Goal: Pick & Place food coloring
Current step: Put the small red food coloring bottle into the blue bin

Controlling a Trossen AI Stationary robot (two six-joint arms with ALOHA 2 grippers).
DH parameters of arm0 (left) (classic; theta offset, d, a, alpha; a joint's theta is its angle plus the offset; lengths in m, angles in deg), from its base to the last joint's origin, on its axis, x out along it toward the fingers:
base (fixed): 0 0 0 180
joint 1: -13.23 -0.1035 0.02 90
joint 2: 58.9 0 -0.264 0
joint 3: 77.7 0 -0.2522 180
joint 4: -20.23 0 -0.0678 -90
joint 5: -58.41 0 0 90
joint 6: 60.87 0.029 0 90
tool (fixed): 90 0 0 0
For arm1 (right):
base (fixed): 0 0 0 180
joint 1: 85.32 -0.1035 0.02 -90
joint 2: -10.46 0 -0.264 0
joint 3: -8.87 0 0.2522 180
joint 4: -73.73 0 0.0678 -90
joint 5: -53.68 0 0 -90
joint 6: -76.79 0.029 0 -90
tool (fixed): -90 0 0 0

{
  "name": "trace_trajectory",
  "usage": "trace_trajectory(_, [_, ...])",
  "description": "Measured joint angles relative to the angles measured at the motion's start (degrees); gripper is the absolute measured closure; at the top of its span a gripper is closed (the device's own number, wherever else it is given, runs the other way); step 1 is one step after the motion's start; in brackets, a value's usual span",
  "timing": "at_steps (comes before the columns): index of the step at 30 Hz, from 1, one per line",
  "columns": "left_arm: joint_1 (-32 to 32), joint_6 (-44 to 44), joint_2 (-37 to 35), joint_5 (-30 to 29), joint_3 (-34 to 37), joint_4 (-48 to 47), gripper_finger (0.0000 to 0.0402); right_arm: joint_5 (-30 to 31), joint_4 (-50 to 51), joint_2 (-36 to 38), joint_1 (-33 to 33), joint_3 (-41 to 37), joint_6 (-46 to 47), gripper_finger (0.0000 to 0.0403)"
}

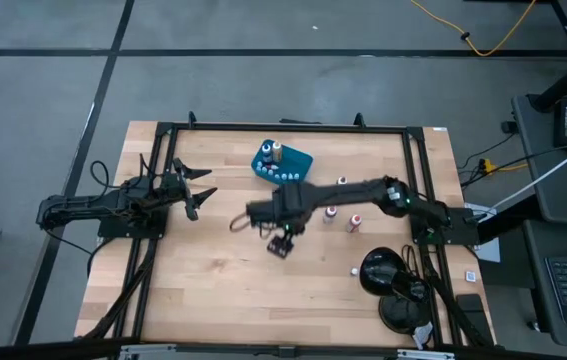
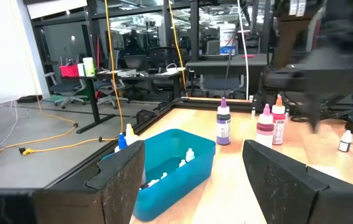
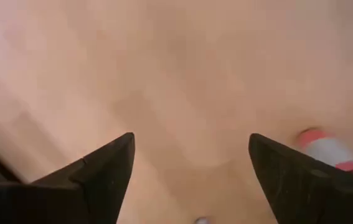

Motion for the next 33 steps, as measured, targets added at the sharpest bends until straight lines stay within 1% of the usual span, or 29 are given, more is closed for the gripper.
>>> trace_trajectory(7, [-0.01,0.01,0.01,0.00,0.02,0.01,0.0135,-5.09,-0.04,0.00,-5.51,-0.07,5.82,0.0087])
trace_trajectory(11, [-0.01,0.02,0.02,0.00,0.00,0.02,0.0135,-6.80,-0.48,0.12,-7.27,-4.45,7.39,0.0087])
trace_trajectory(17, [0.00,0.00,0.02,0.00,0.02,0.00,0.0135,-10.47,-4.11,2.62,-8.32,-15.30,8.93,0.0087])
trace_trajectory(24, [-0.02,0.02,0.01,0.02,0.02,0.00,0.0135,-14.65,-11.66,10.16,-8.21,-32.18,13.44,0.0087])
trace_trajectory(29, [-0.02,0.00,0.01,0.00,0.00,0.01,0.0135,-15.29,-16.56,16.08,-7.73,-43.84,17.39,0.0087])
trace_trajectory(33, [-0.01,0.01,0.01,0.00,0.00,0.02,0.0135,-15.74,-19.57,19.64,-7.53,-50.10,20.41,0.0087])
